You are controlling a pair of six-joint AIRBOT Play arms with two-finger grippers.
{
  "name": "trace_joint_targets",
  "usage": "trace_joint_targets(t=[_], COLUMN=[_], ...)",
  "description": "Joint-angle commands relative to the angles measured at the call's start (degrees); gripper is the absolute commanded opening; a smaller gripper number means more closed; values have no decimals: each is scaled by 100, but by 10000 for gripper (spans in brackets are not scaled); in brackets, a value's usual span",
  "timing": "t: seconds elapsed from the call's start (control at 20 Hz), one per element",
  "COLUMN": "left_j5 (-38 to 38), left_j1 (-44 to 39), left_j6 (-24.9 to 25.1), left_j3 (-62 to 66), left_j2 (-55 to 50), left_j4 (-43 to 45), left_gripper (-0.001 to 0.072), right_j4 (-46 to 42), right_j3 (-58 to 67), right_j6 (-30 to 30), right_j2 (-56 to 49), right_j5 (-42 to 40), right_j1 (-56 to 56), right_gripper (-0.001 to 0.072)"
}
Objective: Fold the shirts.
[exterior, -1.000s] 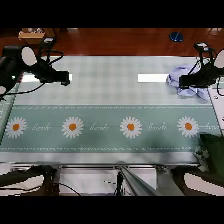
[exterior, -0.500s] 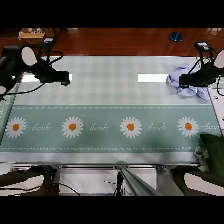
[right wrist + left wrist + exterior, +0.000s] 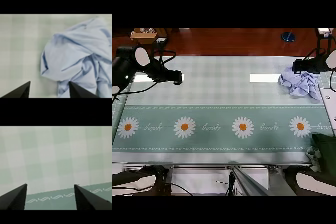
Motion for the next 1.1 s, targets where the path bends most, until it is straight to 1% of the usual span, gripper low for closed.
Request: trace_joint_targets(t=[0.0, 0.15, 0.3, 0.6, 0.7, 0.75, 0.85, 0.9, 0.95, 1.05], left_j5=[170, 90, -131, -297, -299, -302, -299, -299, -299, -304], left_j1=[26, 24, 24, 24, 24, 24, 24, 24, 24, 24], left_j6=[4, 4, 7, 7, 4, 4, 13, 120, 223, 221], left_j3=[74, 92, 90, 90, 90, 90, 90, 90, 92, 153], left_j2=[-9, 33, 42, 44, 44, 44, 55, 68, 107, 247], left_j4=[15, 9, 11, 9, -9, -7, -4, -4, -4, -7], left_gripper=[710, 710, 710, 710, 710, 710, 710, 710, 710, 710], right_j4=[-428, 28, 625, 807, 1010, 1088, 1220, 1244, 1274, 1272], right_j3=[7, 7, 7, 7, 7, 7, 7, 7, 7, 9], right_j6=[649, 654, 654, 667, 667, 667, 664, 664, 662, 573], right_j2=[-254, -721, -1176, -2006, -2277, -2398, -2485, -2452, -2341, -1923], right_j5=[-774, -852, -1141, -1458, -1458, -1456, -1467, -1497, -1502, -1547], right_j1=[-407, -964, -1329, -1484, -1445, -1429, -1425, -1425, -1427, -1432], right_gripper=[538, 538, 538, 536, 518, 413, 139, 59, 21, 21])
